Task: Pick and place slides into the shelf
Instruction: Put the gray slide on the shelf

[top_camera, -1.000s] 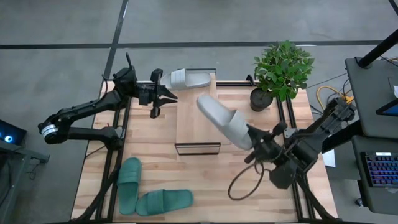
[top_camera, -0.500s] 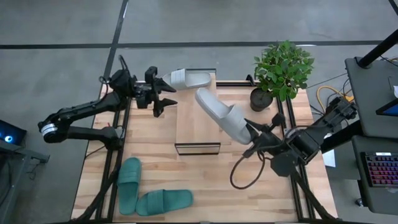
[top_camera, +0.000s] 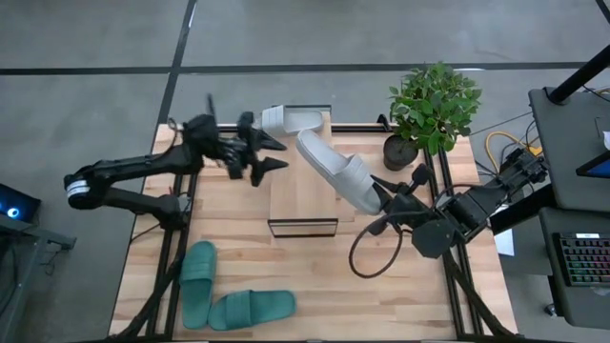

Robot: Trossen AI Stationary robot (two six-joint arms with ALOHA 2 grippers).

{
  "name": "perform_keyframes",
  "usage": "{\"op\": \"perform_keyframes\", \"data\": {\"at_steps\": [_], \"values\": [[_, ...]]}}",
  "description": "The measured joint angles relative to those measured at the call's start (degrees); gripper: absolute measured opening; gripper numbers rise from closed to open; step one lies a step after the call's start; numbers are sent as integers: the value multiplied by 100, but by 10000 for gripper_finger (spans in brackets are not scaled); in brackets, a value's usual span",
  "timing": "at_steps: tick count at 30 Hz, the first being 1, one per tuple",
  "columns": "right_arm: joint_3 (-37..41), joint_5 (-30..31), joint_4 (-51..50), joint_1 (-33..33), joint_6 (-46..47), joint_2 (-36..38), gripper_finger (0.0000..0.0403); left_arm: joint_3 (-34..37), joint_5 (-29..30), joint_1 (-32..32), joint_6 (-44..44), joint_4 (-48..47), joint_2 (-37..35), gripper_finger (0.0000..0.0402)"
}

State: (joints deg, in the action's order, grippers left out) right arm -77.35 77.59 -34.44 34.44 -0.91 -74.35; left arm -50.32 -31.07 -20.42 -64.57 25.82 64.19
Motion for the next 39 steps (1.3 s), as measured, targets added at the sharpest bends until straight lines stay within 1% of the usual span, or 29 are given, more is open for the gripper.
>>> {"op": "perform_keyframes", "data": {"at_steps": [4,6,12,16,22,27,34,39], "values": [[-2,-3,-5,2,-31,0,11,-252,1107,415,-526,-252,234,215],[-1,-3,-9,2,-67,0,11,-333,1420,530,-669,-249,262,215],[1,-4,-57,-22,-159,2,11,-485,1564,667,-1041,-359,271,215],[1,0,-308,-26,10,2,11,-519,2030,677,-1142,-403,285,215],[3,-3,-688,-61,346,11,11,-514,2186,703,-1381,-390,244,215],[7,-1,-842,-74,450,13,11,-505,2460,706,-1396,-428,248,215],[12,-36,-1491,-101,1154,13,11,-496,2525,729,-1406,-504,233,215],[12,-57,-1482,-122,1144,13,11,-536,2521,860,-1457,-710,391,215]]}}
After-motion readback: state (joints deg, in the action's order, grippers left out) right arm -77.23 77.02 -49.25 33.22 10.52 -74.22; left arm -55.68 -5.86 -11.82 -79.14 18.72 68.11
